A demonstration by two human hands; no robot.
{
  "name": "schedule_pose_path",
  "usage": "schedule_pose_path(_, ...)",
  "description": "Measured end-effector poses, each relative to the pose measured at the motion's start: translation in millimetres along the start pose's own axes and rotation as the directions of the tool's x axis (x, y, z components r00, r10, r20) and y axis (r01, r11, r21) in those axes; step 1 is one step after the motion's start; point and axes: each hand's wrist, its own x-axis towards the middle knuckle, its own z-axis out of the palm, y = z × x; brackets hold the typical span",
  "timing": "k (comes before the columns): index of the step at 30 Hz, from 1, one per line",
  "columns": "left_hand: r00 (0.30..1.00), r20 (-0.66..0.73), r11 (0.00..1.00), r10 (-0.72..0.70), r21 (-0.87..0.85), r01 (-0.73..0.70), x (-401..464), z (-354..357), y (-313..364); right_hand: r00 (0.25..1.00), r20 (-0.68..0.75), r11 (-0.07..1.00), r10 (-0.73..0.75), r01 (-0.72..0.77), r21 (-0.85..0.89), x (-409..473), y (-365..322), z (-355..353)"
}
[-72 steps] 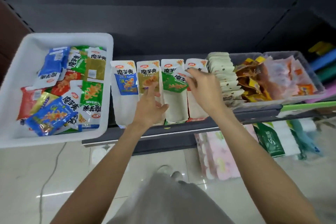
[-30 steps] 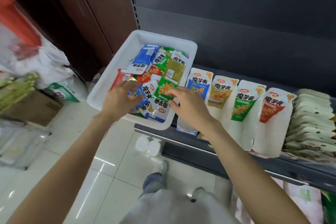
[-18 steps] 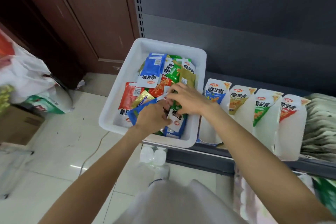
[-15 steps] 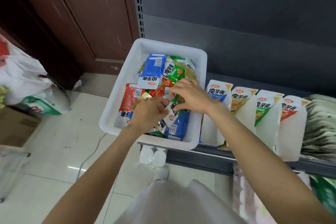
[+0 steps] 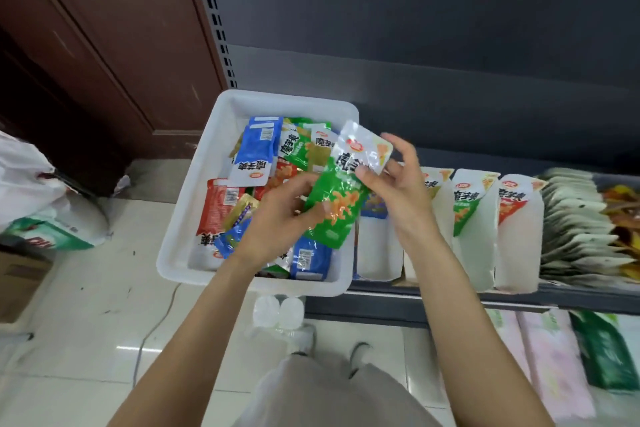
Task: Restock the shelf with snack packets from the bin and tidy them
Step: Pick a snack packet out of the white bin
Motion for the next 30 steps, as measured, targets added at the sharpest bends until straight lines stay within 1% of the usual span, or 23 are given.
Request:
schedule_pose_path(2, 0.992, 0.126, 0.988, 0.015, 0.148, -0.033, 5, 23, 3, 0.996, -0.049, 0.994, -0.08, 0.076, -0.073, -17, -13, -40)
schedule_pose_path(4, 0.977, 0.211, 0.959, 0.037, 0.268, -0.094, 10, 55, 7, 0.994, 0.004, 0.959, -0.109, 0.107, -0.263, -32, -24, -89)
schedule_pose_path(5, 0.975, 0.213, 0.945, 0.057, 0.304, -0.122, 13, 74, 10, 0.993, 0.036, 0.922, -0.11, 0.115, -0.37, -40, -27, -113)
schedule_pose_path(6, 0.98, 0.182, 0.938, 0.086, 0.315, -0.141, 15, 93, 15, 0.992, 0.043, 0.88, -0.121, 0.127, -0.458, -46, -30, -136)
schedule_pose_path(7, 0.986, 0.121, 0.942, 0.112, 0.304, -0.145, 18, 111, 19, 0.989, 0.019, 0.843, -0.15, 0.138, -0.521, -53, -33, -158)
schedule_pose_path(9, 0.987, -0.028, 0.939, 0.16, 0.313, -0.143, 24, 142, 21, 0.966, -0.067, 0.788, -0.248, 0.161, -0.595, -63, -39, -197)
schedule_pose_path(10, 0.984, -0.072, 0.926, 0.165, 0.354, -0.129, 27, 154, 18, 0.946, -0.098, 0.754, -0.31, 0.182, -0.631, -67, -42, -212)
schedule_pose_path(11, 0.985, -0.089, 0.912, 0.147, 0.397, -0.101, 29, 164, 15, 0.925, -0.119, 0.716, -0.361, 0.193, -0.671, -69, -44, -225)
schedule_pose_path(13, 0.996, -0.075, 0.886, 0.055, 0.463, -0.014, 31, 181, 5, 0.904, -0.104, 0.642, -0.415, 0.21, -0.737, -66, -43, -241)
schedule_pose_path(15, 0.998, -0.045, 0.865, -0.054, 0.497, 0.069, 30, 198, -4, 0.889, -0.024, 0.548, -0.457, 0.26, -0.795, -56, -40, -243)
schedule_pose_path(18, 0.987, -0.041, 0.835, -0.155, 0.528, 0.153, 29, 216, -17, 0.843, 0.102, 0.332, -0.528, 0.315, -0.889, -39, -34, -231)
schedule_pose_path(20, 0.982, -0.062, 0.818, -0.178, 0.545, 0.183, 30, 224, -22, 0.859, 0.163, 0.228, -0.486, 0.305, -0.925, -28, -27, -224)
schedule_pose_path(22, 0.98, -0.067, 0.809, -0.186, 0.555, 0.191, 30, 229, -23, 0.897, 0.203, 0.174, -0.392, 0.288, -0.942, -16, -21, -220)
schedule_pose_path(26, 0.985, -0.05, 0.795, -0.165, 0.585, 0.163, 29, 236, -25, 0.938, 0.26, 0.174, -0.228, 0.302, -0.937, 4, -8, -214)
schedule_pose_path(28, 0.987, -0.069, 0.786, -0.148, 0.597, 0.16, 29, 238, -27, 0.937, 0.292, 0.157, -0.193, 0.323, -0.933, 9, 0, -211)
schedule_pose_path(30, 0.986, -0.095, 0.775, -0.134, 0.611, 0.164, 29, 239, -29, 0.927, 0.321, 0.15, -0.196, 0.352, -0.924, 11, 8, -208)
